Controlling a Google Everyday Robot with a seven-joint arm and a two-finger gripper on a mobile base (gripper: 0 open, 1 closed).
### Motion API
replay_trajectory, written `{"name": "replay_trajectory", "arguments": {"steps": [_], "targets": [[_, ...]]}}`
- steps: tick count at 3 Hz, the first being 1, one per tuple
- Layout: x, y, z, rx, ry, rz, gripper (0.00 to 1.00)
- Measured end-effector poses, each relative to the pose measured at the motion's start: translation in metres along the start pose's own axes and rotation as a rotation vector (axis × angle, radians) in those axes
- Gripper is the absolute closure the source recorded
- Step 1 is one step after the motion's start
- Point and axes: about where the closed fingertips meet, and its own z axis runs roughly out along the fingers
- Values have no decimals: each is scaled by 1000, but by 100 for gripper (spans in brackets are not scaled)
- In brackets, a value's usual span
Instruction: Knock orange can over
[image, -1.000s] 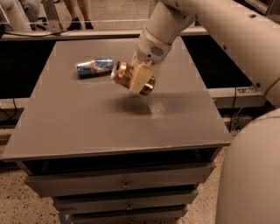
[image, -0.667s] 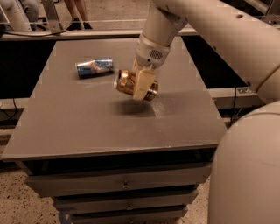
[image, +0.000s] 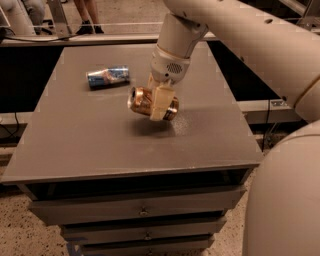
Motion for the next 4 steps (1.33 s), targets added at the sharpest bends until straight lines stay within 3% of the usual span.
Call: {"name": "replay_trajectory", "arguments": {"steps": [3,4], "targets": [[-13,13,2,27,-47,-13,13],[-17,20,6,23,-59,-15,0]]}}
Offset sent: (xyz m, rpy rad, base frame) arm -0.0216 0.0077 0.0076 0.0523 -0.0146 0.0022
